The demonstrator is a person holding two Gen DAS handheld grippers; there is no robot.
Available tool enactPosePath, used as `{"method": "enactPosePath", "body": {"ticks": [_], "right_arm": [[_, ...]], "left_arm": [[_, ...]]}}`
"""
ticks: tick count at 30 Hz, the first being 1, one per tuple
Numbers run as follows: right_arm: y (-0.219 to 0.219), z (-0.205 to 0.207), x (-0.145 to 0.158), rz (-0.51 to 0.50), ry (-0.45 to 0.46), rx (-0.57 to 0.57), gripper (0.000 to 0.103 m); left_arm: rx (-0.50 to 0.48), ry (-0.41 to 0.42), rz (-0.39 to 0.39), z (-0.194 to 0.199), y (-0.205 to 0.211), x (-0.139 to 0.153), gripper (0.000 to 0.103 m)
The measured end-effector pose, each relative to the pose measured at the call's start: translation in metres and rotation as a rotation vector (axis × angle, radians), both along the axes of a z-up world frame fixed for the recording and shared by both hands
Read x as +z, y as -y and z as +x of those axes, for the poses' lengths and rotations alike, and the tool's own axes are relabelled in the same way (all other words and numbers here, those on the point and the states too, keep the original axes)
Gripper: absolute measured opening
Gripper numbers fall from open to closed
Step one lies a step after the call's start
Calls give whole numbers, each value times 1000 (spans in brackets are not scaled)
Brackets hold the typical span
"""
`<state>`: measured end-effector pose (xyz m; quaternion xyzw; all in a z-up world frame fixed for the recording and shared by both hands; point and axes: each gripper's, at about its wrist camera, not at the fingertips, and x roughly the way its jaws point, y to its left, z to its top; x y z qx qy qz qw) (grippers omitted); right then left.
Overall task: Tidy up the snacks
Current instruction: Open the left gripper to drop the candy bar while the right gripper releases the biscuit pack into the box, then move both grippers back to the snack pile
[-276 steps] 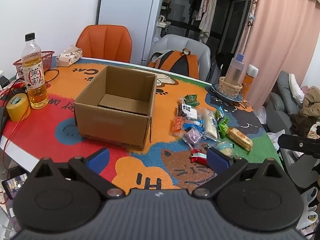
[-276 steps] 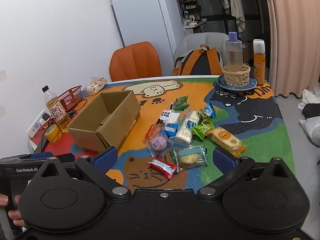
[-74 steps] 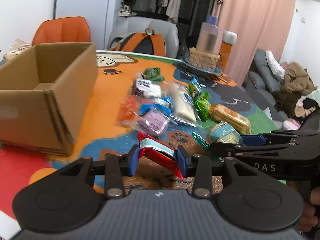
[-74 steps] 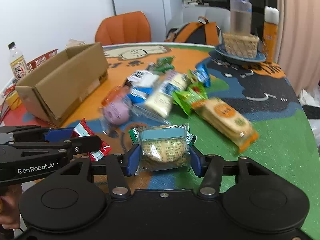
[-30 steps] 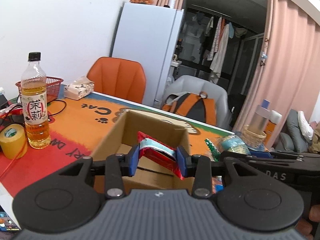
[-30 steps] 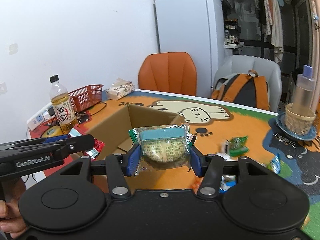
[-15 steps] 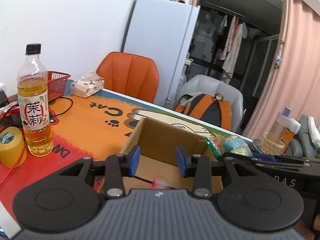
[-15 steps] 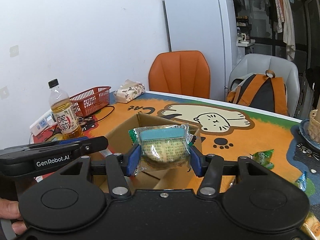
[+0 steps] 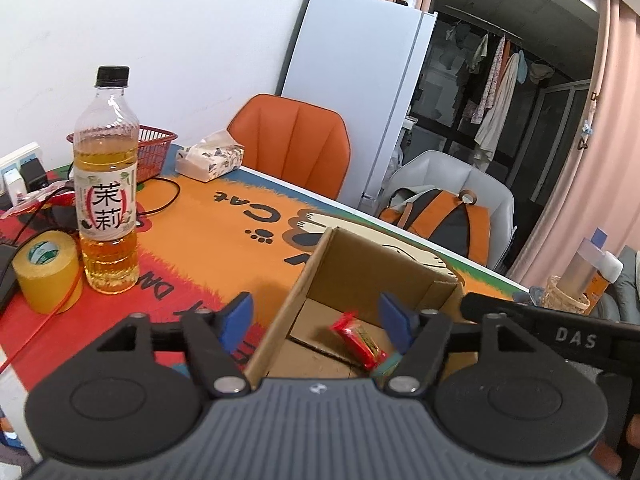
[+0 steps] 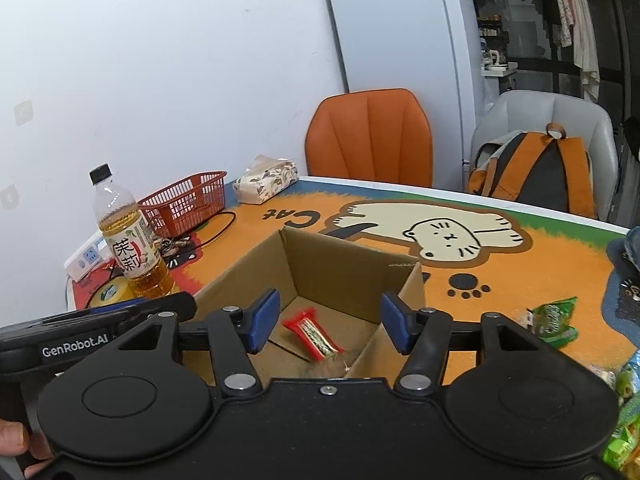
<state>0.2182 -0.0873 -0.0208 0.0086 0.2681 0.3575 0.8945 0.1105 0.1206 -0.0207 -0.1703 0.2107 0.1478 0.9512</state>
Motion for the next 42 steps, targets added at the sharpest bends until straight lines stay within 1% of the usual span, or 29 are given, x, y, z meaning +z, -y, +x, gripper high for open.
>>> {"method": "enactPosePath", "body": {"ticks": [4, 6, 8, 13, 27, 35, 42], "right_arm": [[22, -3, -1, 11, -15, -36, 65], [36, -6, -2, 17, -27, -60, 66], [47, -8, -3, 20, -33, -85, 67], [77, -17, -6, 8, -22, -147, 78], [162, -36, -15, -1, -28, -269, 79], [196, -43, -20, 0, -27, -304, 79], [219, -46, -30, -2, -29, -331, 79]], "left_arm": [[-13, 12, 11, -7, 11, 6, 83], [-14, 14, 8, -9, 17, 7, 89], [-18, 16, 4, -12, 25, 8, 90], [-56, 18, 3, -15, 43, 7, 91], [-200, 26, 8, -18, 107, 8, 91], [-266, 23, 20, -17, 139, 5, 91], [-315, 17, 24, -12, 165, -2, 91]]}}
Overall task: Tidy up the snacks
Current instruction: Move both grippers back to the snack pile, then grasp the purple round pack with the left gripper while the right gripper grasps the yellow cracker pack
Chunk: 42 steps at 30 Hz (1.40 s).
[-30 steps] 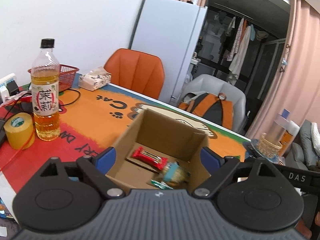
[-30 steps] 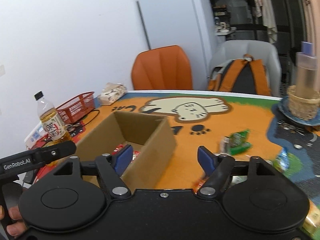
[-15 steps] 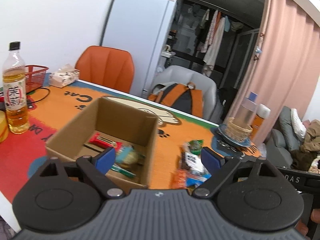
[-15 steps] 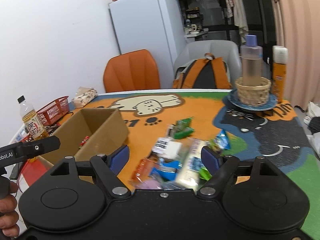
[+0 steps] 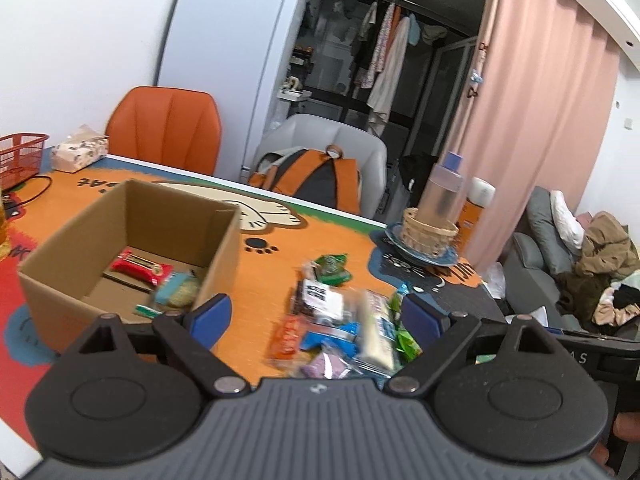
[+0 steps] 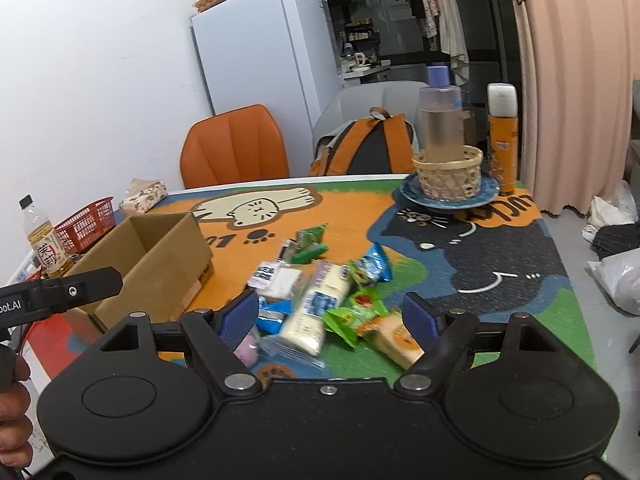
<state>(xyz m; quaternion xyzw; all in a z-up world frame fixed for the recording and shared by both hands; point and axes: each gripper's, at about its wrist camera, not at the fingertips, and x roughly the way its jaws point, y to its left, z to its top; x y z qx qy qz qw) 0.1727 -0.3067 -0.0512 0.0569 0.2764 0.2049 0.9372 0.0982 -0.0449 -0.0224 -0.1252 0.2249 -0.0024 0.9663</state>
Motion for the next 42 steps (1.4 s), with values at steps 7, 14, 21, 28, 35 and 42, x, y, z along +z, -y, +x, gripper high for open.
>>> {"method": "enactPosePath", "body": {"ticks": [7, 14, 21, 28, 35, 42], "right_arm": [[19, 6, -19, 1, -30, -34, 78], [31, 16, -38, -3, -58, -61, 76], [31, 30, -53, -17, -83, -61, 74], [29, 50, -65, -41, -106, -70, 74], [30, 59, -78, -56, -137, -77, 74], [24, 56, -83, -95, -135, -73, 66]], "left_arm": [[-50, -21, 17, 9, 23, -12, 89], [-78, -63, 29, 24, 36, -32, 83], [-81, -114, 44, 45, 39, -53, 72], [-77, -155, 61, 62, 40, -68, 65], [-79, -186, 77, 74, 42, -80, 61], [-81, -227, 65, 80, 44, -90, 50]]}}
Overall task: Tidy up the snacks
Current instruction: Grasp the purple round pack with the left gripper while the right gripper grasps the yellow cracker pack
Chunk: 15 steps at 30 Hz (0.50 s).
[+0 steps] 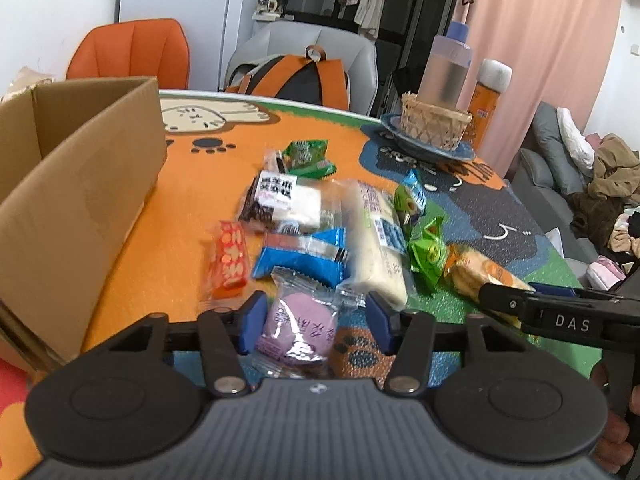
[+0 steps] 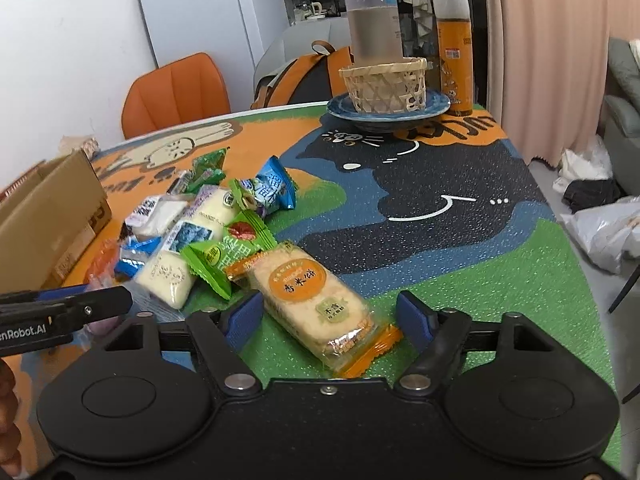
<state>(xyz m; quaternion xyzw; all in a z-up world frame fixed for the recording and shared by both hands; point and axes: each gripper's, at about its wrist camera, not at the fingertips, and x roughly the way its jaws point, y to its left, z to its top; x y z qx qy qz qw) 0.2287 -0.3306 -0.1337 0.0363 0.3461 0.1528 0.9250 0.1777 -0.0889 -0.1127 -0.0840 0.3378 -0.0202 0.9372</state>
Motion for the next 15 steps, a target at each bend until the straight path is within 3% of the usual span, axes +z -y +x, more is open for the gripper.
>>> {"method": "enactPosePath", "body": {"ticks": [4, 7, 15], "right_arm": [[2, -4, 2, 10, -4, 6, 45], [2, -6, 3, 31, -16, 12, 36], [1, -20, 18, 81, 10, 23, 36]], "left_arm": [[-1, -4, 17, -6, 1, -5, 43], [4, 2, 33, -12, 1, -5, 35], [5, 35, 2, -26, -3, 10, 31]]}}
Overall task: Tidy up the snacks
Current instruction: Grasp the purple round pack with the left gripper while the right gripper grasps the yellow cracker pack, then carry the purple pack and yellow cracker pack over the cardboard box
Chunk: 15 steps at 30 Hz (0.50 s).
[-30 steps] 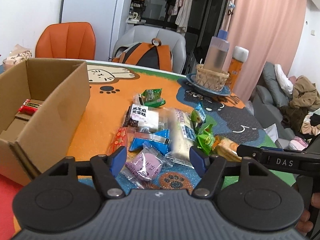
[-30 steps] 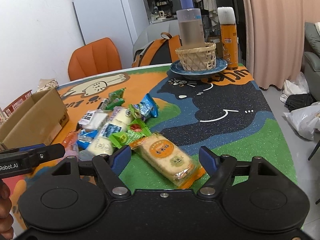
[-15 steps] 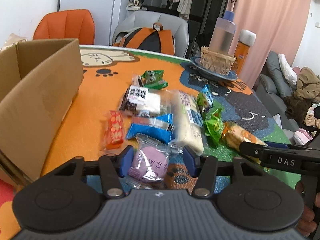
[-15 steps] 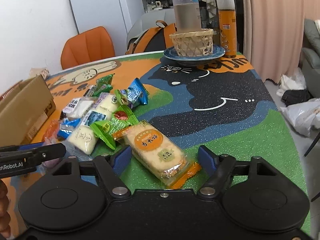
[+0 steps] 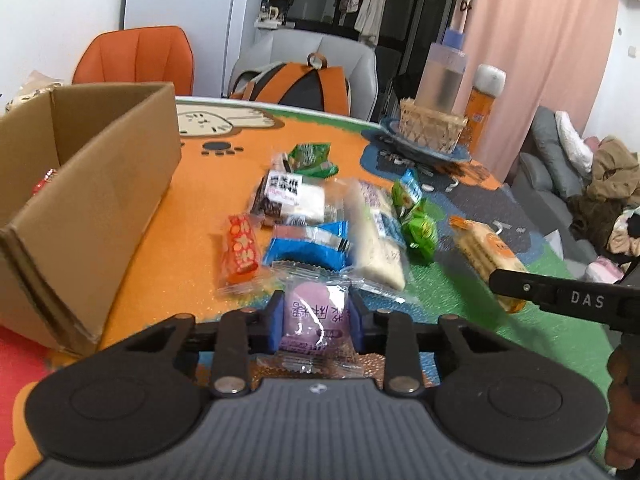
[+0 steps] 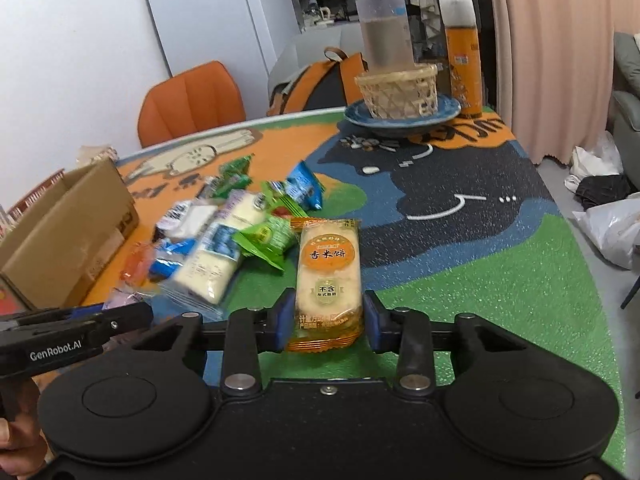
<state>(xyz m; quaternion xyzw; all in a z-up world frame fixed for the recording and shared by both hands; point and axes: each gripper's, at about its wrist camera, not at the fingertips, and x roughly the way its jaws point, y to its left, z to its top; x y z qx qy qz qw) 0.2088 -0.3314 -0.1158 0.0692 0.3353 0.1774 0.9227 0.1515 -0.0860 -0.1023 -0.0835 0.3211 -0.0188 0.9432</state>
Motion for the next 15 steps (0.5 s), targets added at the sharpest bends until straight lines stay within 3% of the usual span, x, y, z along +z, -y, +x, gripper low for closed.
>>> {"method": "enactPosePath", "body": {"ticks": [15], "right_arm": [[-42, -18, 58, 37, 139, 94, 36]], "left_arm": [[75, 162, -1, -33, -28, 64, 31]]}}
